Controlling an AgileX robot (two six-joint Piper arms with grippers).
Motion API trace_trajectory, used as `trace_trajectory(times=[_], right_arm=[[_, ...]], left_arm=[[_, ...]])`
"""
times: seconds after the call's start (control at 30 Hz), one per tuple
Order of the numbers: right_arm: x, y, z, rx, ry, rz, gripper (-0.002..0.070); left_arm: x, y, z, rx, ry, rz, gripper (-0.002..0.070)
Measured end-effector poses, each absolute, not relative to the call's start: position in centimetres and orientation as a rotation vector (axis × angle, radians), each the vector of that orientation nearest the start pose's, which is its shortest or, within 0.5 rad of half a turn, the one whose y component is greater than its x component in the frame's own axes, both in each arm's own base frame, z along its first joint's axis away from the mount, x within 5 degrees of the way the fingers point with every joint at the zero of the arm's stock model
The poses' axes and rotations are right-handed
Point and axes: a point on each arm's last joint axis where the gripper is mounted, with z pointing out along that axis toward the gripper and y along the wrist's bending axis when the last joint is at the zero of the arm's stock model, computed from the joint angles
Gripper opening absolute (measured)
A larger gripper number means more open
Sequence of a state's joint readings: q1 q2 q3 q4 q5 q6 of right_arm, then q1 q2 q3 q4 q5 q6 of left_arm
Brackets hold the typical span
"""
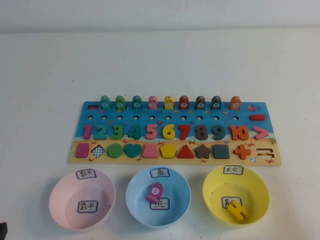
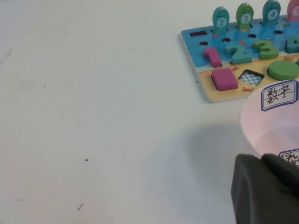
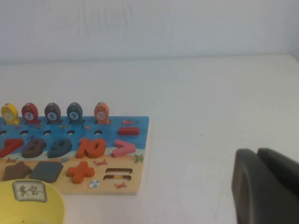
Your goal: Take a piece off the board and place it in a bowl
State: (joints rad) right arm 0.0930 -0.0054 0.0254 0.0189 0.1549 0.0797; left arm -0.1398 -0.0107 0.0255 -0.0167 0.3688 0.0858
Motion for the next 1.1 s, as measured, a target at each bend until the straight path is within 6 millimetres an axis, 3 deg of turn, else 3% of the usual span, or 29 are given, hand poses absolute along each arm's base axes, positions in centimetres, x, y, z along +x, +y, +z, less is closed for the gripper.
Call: trace_trajectory(times=[0.6,1.1], right_arm=[[5.3,0.6,17.3,-0.027,1.855,0.117,-0.0017],[5.3,0.6,17.2,-0.062,1.864,0.100,-0.0017]], left_arm=[[5.2,-0.8,17.2,0.200,1.857,-0.054,-0.0005],[5.2,-0.8,17.2,0.200,1.857,-0.054,-0.0005]])
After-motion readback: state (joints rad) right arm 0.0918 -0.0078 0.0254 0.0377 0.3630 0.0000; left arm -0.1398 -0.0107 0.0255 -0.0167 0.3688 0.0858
